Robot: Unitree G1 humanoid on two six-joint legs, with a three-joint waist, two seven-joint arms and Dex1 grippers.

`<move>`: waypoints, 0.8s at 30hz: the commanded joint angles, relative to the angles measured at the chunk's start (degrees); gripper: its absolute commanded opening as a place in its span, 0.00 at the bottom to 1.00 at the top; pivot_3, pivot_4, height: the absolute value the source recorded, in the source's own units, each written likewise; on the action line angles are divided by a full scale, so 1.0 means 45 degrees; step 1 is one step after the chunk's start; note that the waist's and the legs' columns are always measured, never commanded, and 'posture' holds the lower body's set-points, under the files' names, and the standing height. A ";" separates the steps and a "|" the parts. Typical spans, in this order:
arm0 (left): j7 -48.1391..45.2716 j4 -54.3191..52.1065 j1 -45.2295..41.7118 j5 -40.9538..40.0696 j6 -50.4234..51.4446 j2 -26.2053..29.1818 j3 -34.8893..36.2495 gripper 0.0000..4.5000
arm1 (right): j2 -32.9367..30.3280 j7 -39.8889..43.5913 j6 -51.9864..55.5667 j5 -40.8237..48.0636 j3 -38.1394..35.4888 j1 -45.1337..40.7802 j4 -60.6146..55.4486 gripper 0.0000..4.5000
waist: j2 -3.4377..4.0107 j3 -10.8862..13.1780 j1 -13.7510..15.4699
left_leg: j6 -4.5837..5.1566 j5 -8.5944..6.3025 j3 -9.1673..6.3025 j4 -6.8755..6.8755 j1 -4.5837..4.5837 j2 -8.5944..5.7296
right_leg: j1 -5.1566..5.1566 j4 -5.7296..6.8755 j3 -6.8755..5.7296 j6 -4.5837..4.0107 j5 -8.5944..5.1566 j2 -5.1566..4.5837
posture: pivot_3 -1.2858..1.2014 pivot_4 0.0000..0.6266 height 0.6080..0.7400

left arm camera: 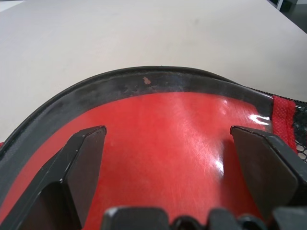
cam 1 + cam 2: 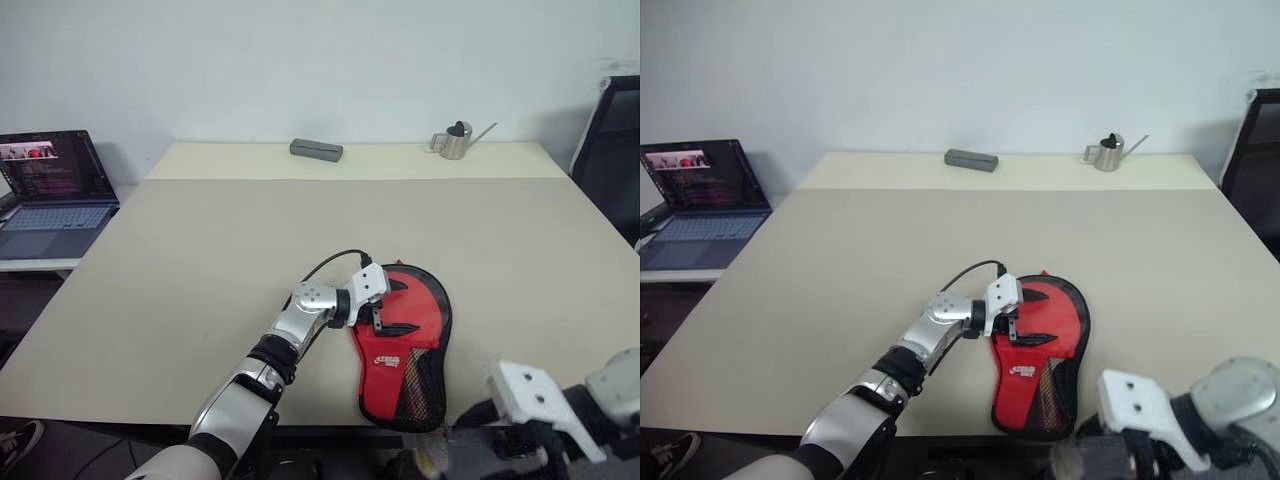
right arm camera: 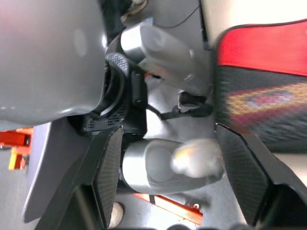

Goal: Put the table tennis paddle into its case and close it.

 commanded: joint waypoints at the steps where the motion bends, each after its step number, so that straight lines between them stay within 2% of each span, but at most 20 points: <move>1: 0.0043 0.0727 0.0626 0.0610 0.0298 0.0017 -0.0289 1.00 | -0.0133 0.0566 -0.0488 0.0121 -0.0601 -0.0908 0.1260 0.73 | -0.0002 0.0001 0.0007 | 0.0000 0.0000 -0.0002 -0.0001 0.0001 0.0001 | -0.0001 0.0001 -0.0003 0.0001 0.0001 0.0000 | 0.52 0.24 1.00; 3: -0.0245 0.0148 0.0772 0.0331 0.0442 0.0039 -0.0187 1.00 | 0.0045 0.0441 -0.0495 0.0239 -0.0409 -0.1791 0.2013 0.73 | 0.0000 0.0001 0.0005 | 0.0000 0.0000 -0.0005 -0.0003 -0.0004 0.0000 | -0.0001 0.0002 -0.0007 0.0002 0.0001 0.0001 | 0.52 0.24 1.00; 7: -0.1169 -0.2452 0.1359 -0.0463 0.1325 0.0515 0.0028 1.00 | 0.0778 0.0056 -0.1044 -0.0211 0.0387 -0.3543 0.3638 0.73 | -0.0039 0.0029 -0.0036 | 0.0002 -0.0001 0.0002 -0.0042 -0.0026 0.0002 | -0.0034 0.0003 0.0003 -0.0002 0.0000 0.0002 | 0.52 0.24 1.00; 11: -0.1570 -0.5454 0.2013 -0.1301 0.2680 0.1401 0.0471 1.00 | 0.1938 -0.0294 -0.1954 -0.0879 0.1153 -0.4926 0.5108 0.73 | -0.0069 0.0078 -0.0148 | 0.0000 0.0002 0.0003 -0.0111 -0.0113 0.0008 | -0.0170 0.0022 0.0014 -0.0015 -0.0003 0.0009 | 0.52 0.24 1.00; 13: -0.1541 -0.6563 0.2300 -0.1620 0.3304 0.1810 0.0718 1.00 | 0.2315 -0.0248 -0.2245 -0.1117 0.1473 -0.5460 0.5766 0.73 | -0.0065 0.0118 -0.0145 | -0.0041 0.0028 0.0005 -0.0100 -0.0200 0.0009 | -0.0272 0.0051 0.0023 -0.0083 0.0037 0.0012 | 0.52 0.24 1.00; 17: -0.1082 -0.9276 0.3207 -0.2553 0.4908 0.2906 0.1656 1.00 | 0.3509 -0.0330 -0.2937 -0.1624 0.2080 -0.6889 0.7645 0.73 | -0.0101 0.0243 -0.0144 | -0.0051 0.0025 0.0010 -0.0109 -0.0217 0.0005 | -0.0290 0.0039 0.0032 -0.0110 0.0025 0.0007 | 0.52 0.24 1.00; 24: 0.1088 -1.2866 0.5565 -0.3422 0.6887 0.4567 0.4092 1.00 | 0.5665 -0.0265 -0.4275 -0.2294 0.2380 -0.9383 1.1675 0.73 | -0.0074 0.0314 -0.0152 | -0.0048 0.0022 0.0008 -0.0111 -0.0216 0.0006 | -0.0289 0.0040 0.0031 -0.0121 0.0021 0.0004 | 0.52 0.24 1.00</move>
